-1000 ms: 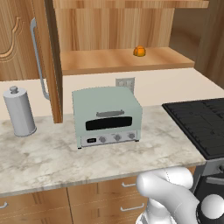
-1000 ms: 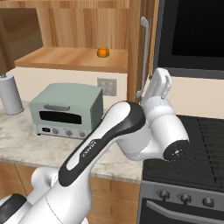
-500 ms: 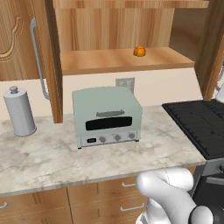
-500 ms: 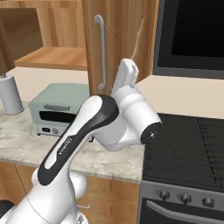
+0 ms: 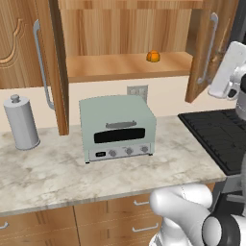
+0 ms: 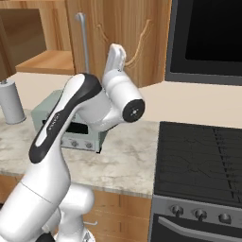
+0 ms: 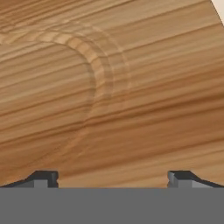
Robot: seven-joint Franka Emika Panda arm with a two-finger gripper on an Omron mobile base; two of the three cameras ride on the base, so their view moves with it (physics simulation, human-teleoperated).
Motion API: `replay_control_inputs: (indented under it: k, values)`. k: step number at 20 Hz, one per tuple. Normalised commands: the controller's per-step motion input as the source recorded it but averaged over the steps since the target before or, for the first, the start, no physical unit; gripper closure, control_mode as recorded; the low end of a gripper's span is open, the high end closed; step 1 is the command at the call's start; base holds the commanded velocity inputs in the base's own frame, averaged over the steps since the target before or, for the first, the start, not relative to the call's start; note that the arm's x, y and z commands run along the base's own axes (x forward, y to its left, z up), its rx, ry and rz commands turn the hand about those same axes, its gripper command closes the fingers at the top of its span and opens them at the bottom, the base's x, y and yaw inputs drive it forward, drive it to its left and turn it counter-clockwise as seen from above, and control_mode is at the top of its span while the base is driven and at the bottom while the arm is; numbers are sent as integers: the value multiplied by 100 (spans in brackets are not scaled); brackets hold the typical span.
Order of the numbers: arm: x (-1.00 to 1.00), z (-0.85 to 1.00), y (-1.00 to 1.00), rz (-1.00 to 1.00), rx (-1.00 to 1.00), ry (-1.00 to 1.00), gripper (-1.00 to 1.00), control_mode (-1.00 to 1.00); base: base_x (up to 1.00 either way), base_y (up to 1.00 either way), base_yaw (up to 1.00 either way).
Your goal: Pick the orange from the counter and place it in the cabinet. Then close the cabinet.
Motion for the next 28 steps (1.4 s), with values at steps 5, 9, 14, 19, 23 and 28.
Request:
replay_control_inputs:
  k: [5, 9, 14, 19, 23, 28]
  values:
    - [100, 0, 41, -4, 0, 19, -100, -100, 0, 0, 0]
    - [100, -4, 29, -9, 0, 10, -100, -100, 0, 0, 0]
    - [93, -14, 36, -13, 0, 0, -100, -100, 0, 0, 0]
    - [75, -31, 38, -8, 0, 0, -100, -100, 0, 0, 0]
    - [21, -41, 17, -7, 0, -2, -100, -100, 0, 0, 0]
    - [45, -31, 4, -9, 0, 2, -100, -100, 0, 0, 0]
